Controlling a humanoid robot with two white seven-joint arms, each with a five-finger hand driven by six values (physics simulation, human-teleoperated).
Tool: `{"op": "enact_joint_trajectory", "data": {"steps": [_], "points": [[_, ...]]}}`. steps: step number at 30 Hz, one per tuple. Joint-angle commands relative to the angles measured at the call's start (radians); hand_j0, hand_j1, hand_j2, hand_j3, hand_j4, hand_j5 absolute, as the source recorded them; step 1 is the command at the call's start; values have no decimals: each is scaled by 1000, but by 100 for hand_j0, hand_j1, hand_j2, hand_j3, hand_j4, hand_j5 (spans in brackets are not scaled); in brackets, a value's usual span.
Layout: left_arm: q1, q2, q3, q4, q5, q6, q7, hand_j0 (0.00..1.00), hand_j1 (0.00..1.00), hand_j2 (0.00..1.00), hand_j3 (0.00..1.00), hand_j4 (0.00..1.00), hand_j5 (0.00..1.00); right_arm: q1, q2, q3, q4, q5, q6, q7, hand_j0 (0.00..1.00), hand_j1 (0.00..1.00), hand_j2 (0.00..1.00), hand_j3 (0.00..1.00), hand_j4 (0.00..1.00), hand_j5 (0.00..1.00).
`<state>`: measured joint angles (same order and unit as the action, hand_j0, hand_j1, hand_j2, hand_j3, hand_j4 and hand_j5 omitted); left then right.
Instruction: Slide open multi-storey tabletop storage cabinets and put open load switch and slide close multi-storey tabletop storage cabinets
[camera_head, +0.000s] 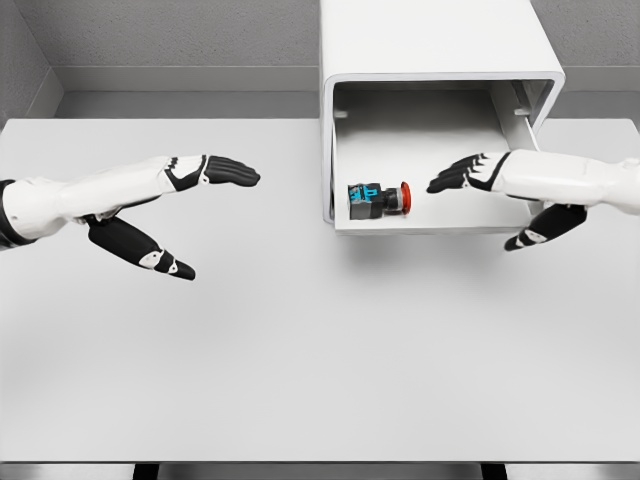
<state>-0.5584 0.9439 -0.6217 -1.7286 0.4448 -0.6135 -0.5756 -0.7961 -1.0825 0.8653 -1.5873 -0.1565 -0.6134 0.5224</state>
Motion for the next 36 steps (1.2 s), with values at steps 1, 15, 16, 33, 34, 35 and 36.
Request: {"op": "enact_joint_trajectory", "data": {"steps": [1, 15, 16, 33, 34, 35, 36], "points": [[0, 1, 0, 0, 6, 3, 0, 100, 100, 100, 100, 100, 100, 0, 0, 0, 36, -2, 3, 1, 100, 100, 100, 100, 100, 100], [2, 1, 0, 0, 6, 3, 0, 100, 100, 100, 100, 100, 100, -11, 29, 0, 40, 41, 3, -2, 100, 100, 100, 100, 100, 100], [2, 1, 0, 0, 6, 3, 0, 100, 100, 100, 100, 100, 100, -11, 29, 0, 40, 43, 3, -2, 100, 100, 100, 100, 100, 100], [-6, 0, -21, 1, -6, 3, 0, 100, 100, 100, 100, 100, 100, -89, 217, 4, 244, 143, 3, 1, 100, 100, 100, 100, 100, 100], [-6, 1, -21, 0, -6, 3, 0, 100, 100, 100, 100, 100, 100, -91, 225, 6, 259, 146, 3, 1, 100, 100, 100, 100, 100, 100], [-6, 1, -21, 0, -6, 3, 0, 100, 100, 100, 100, 100, 100, -97, 230, 4, 265, 156, 3, 1, 100, 100, 100, 100, 100, 100], [-5, 4, -19, 0, -6, 3, 0, 100, 100, 100, 100, 100, 100, -98, 230, 3, 265, 156, 3, 1, 100, 100, 100, 100, 100, 100]]}}
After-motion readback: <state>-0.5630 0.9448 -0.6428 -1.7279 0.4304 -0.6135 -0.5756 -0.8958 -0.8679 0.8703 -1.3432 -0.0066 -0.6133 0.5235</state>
